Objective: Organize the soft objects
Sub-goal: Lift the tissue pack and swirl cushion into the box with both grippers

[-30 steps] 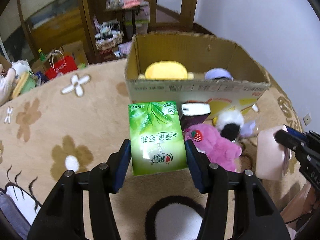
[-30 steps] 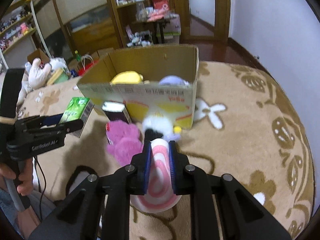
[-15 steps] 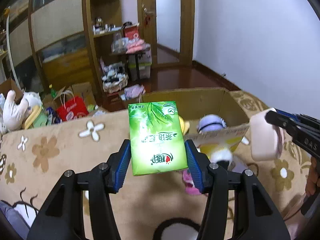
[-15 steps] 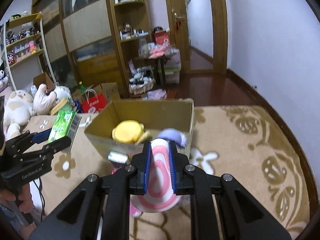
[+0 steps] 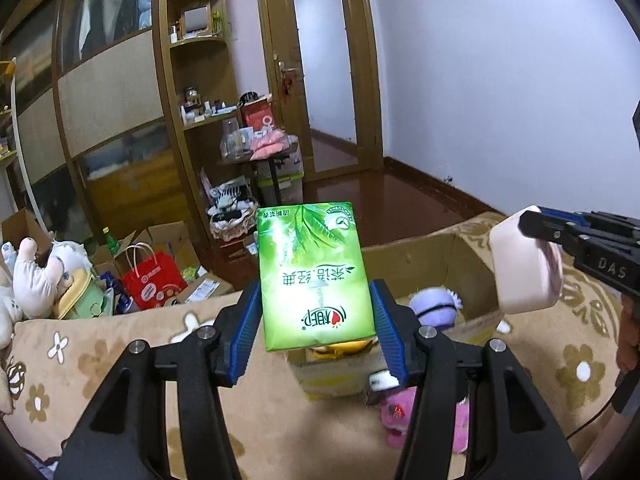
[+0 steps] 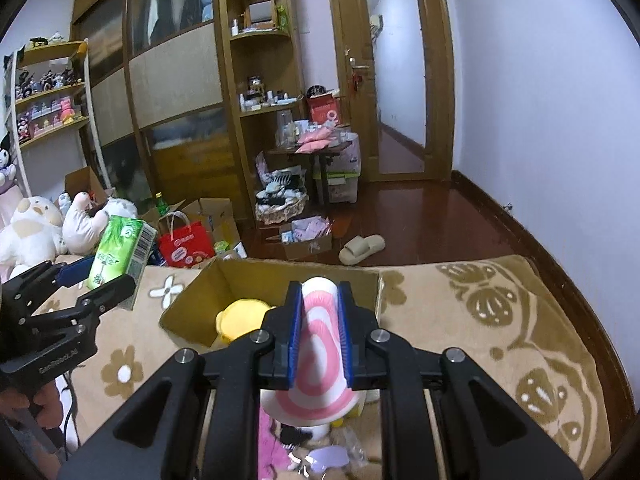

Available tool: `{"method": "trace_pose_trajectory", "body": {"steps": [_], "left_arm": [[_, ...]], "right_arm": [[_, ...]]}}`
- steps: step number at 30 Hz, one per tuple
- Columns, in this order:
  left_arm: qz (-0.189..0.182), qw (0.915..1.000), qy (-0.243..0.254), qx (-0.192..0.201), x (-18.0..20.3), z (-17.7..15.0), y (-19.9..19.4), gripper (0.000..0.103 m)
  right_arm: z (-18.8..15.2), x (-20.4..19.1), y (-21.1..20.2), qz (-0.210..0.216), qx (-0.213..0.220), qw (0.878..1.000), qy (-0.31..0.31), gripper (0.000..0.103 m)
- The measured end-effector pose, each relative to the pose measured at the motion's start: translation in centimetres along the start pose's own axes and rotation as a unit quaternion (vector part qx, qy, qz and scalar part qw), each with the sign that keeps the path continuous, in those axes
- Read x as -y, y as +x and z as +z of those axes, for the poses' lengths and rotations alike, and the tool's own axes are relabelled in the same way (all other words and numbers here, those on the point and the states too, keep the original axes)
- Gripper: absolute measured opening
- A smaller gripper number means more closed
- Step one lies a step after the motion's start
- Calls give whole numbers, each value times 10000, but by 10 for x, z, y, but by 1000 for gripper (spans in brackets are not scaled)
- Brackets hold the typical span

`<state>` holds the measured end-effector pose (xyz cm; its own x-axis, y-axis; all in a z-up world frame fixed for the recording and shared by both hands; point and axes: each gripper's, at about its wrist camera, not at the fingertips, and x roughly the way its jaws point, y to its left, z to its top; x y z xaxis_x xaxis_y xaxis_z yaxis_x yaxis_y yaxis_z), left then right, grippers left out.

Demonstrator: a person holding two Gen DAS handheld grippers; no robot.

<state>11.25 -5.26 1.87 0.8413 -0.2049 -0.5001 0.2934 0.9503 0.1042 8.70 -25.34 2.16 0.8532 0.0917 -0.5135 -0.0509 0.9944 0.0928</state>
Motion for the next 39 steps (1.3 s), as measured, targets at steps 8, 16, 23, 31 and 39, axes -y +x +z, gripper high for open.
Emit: {"method": "trace_pose_trajectory", "body": {"steps": [8,16,23,31,39], "left_arm": [[-19,10000,6,-18,2,0,21,53],[133,9989,17,-455,7,-10,59,53],[-70,9966,-40,-825,10,-20,81,53],[-160,9950,-135,-972,4,-24,91,53],[-97,9957,-59,-916,5,-27,84,55]], "right_arm": [[9,1,14,61,269,9996,2,18],[-11,-3,41,60,296,9995,-20,19],[-20,-3,61,4,146,9999,-44,19],[-28,-6,72,58,-44,9999,-73,21],[-30,-3,73,42,-141,9999,10,24]]}}
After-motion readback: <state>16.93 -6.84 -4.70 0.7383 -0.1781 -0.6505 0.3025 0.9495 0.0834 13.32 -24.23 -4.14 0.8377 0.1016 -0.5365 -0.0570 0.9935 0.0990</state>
